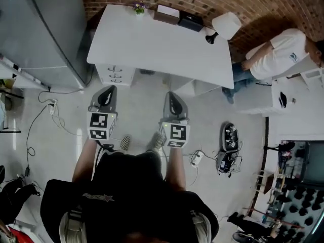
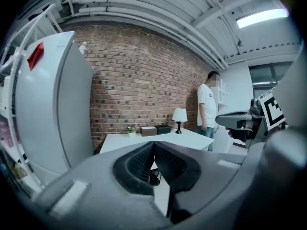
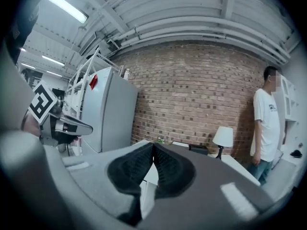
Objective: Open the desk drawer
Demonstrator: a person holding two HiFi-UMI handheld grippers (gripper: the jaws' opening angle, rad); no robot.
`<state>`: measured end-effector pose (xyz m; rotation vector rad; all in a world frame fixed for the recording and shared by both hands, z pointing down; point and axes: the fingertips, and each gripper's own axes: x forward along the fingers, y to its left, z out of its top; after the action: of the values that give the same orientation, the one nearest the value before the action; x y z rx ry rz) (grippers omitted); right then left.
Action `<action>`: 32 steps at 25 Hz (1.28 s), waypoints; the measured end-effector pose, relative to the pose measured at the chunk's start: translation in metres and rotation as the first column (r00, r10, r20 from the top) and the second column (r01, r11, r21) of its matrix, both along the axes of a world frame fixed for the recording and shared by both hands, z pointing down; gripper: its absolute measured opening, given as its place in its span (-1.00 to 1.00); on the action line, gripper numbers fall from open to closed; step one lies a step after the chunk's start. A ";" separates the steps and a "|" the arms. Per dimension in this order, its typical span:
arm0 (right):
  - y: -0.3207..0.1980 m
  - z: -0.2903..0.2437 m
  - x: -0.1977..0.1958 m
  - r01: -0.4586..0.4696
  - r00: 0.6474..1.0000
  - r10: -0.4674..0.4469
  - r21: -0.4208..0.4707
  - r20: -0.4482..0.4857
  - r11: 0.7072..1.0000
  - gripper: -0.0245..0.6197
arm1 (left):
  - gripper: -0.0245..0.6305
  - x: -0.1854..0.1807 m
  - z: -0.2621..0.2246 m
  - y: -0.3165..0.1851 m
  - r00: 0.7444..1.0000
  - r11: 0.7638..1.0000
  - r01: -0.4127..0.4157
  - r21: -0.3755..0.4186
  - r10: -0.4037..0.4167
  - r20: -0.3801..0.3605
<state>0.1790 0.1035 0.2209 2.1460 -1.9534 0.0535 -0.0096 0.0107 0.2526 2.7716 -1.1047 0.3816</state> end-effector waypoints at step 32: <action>-0.155 0.190 -0.020 0.398 0.914 -0.366 -0.218 0.174 0.891 -0.91 | -0.89 -0.028 0.156 -0.085 0.903 0.888 0.430 -0.164 -0.418 0.103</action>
<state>0.1586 -0.0514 0.4112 1.6050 -2.2702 0.3562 -0.0376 -0.0741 0.4086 2.2869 -1.5583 0.4889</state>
